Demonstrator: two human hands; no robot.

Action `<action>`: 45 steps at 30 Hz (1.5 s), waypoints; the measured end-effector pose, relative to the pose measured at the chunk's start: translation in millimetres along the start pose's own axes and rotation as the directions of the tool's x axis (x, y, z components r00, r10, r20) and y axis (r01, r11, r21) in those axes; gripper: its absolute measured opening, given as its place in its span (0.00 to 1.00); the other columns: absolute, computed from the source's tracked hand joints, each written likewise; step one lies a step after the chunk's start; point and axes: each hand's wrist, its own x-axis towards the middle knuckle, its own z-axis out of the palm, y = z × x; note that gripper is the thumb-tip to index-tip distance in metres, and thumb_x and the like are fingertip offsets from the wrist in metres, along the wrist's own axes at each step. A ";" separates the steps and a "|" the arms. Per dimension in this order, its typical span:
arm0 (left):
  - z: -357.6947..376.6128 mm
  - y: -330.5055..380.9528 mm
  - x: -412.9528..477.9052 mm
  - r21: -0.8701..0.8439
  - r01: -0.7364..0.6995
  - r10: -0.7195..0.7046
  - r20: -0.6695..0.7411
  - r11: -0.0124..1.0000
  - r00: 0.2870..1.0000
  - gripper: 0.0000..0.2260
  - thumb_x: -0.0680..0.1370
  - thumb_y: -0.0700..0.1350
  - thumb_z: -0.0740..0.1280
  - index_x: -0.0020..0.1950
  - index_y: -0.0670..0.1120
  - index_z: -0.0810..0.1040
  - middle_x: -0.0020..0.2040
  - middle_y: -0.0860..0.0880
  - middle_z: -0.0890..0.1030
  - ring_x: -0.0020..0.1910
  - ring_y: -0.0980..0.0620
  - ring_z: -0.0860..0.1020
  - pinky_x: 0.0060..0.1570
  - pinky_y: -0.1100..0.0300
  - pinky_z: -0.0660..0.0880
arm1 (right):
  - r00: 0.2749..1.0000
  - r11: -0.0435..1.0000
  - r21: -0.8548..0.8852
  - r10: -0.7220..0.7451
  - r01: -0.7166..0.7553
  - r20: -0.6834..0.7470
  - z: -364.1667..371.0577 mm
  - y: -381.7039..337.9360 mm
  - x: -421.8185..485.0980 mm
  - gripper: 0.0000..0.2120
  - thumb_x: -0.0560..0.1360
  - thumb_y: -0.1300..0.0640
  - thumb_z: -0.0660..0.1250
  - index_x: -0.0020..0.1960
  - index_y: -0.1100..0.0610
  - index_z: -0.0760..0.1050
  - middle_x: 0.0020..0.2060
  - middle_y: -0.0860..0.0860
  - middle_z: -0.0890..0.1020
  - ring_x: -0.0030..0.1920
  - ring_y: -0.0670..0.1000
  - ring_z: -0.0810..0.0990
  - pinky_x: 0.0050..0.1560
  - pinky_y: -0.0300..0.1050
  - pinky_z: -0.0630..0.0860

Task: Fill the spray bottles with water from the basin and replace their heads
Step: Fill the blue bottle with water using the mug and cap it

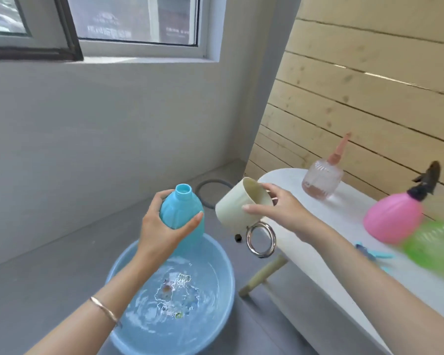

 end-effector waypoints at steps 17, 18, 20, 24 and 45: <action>146.6 60.8 -20.6 -0.083 -0.014 0.035 0.262 0.996 0.964 0.24 0.62 0.57 0.77 0.53 0.61 0.72 0.47 0.66 0.77 0.47 0.64 0.77 0.40 0.70 0.74 | 0.969 0.948 -0.217 0.206 -0.233 -0.139 -129.6 63.9 -1.6 0.49 0.58 0.49 0.80 0.74 0.51 0.62 0.69 0.46 0.68 0.68 0.47 0.67 0.64 0.40 0.66; 150.0 59.5 -23.4 -0.081 -0.011 0.033 0.269 0.997 0.963 0.24 0.63 0.56 0.79 0.53 0.61 0.72 0.47 0.64 0.77 0.47 0.64 0.77 0.40 0.70 0.74 | 0.971 0.951 -0.216 0.198 -0.223 -0.131 -128.2 69.5 0.4 0.52 0.54 0.45 0.80 0.73 0.50 0.63 0.70 0.47 0.68 0.68 0.47 0.67 0.67 0.43 0.67; 159.8 59.3 -30.0 -0.083 -0.003 0.027 0.288 0.997 0.957 0.22 0.65 0.52 0.80 0.52 0.61 0.72 0.47 0.61 0.78 0.46 0.64 0.77 0.40 0.72 0.73 | 0.978 0.957 -0.218 0.168 -0.191 -0.121 -129.6 76.7 -0.4 0.55 0.51 0.39 0.79 0.74 0.48 0.61 0.71 0.47 0.67 0.69 0.46 0.66 0.70 0.47 0.65; 174.8 59.3 -42.5 -0.089 0.009 0.021 0.332 0.996 0.943 0.22 0.65 0.51 0.80 0.53 0.61 0.72 0.48 0.59 0.79 0.46 0.63 0.78 0.40 0.73 0.73 | 0.962 0.962 -0.147 0.200 -0.228 -0.184 -143.8 76.2 -20.1 0.38 0.71 0.43 0.71 0.74 0.51 0.58 0.67 0.49 0.69 0.67 0.49 0.68 0.64 0.42 0.65; 256.5 69.4 -104.3 -0.152 0.010 0.067 0.493 0.988 0.867 0.25 0.65 0.50 0.80 0.55 0.61 0.71 0.50 0.59 0.78 0.48 0.64 0.77 0.42 0.71 0.74 | 0.831 0.985 -0.107 0.053 -0.135 -0.554 -174.9 131.9 -144.7 0.07 0.70 0.59 0.74 0.47 0.54 0.81 0.33 0.48 0.79 0.33 0.45 0.73 0.34 0.31 0.68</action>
